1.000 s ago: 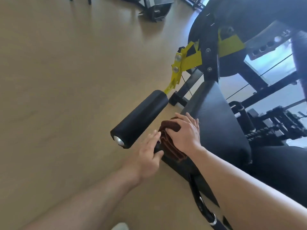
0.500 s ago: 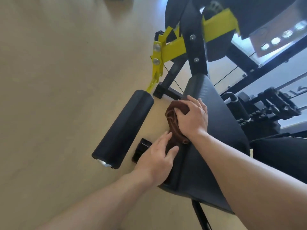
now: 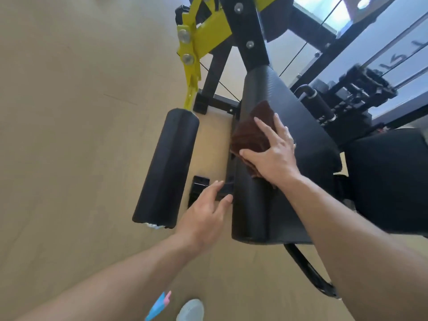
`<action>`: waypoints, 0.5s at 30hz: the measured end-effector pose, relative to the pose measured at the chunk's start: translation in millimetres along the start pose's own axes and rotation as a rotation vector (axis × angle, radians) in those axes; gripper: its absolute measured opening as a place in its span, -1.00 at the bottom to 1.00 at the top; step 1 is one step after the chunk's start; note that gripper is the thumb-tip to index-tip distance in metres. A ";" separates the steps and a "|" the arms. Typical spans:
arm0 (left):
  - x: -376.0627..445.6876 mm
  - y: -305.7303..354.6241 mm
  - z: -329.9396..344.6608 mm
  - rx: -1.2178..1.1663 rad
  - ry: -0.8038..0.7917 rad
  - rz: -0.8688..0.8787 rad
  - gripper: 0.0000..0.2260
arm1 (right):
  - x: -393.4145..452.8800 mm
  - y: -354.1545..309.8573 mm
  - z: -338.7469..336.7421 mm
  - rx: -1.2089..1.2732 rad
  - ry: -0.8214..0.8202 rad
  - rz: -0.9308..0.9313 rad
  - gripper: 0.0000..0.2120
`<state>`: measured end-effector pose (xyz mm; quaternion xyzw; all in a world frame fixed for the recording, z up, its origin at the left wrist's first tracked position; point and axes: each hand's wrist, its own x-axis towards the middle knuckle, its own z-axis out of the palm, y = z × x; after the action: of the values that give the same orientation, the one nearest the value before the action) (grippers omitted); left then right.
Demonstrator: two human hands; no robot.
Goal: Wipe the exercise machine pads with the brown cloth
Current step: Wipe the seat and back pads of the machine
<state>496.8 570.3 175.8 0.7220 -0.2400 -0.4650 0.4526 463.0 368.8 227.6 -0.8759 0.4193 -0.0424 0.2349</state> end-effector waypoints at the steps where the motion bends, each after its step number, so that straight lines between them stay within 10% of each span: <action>1: -2.3 1.4 -1.8 0.009 -0.008 0.015 -0.54 | -22.0 -0.2 3.0 -0.005 -0.014 -0.022 -0.29; 7: -4.3 13.4 -20.9 0.086 -0.026 0.045 -0.62 | -147.4 8.8 31.4 -0.249 0.018 -0.138 -0.34; 15: 24.6 41.9 -27.6 0.094 -0.019 0.159 -0.53 | -68.4 -2.4 27.3 -0.277 -0.015 -0.055 -0.43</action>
<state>535.6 543.5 205.7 0.7167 -0.3225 -0.4224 0.4515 428.1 431.9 212.9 -0.9114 0.3952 0.0163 0.1135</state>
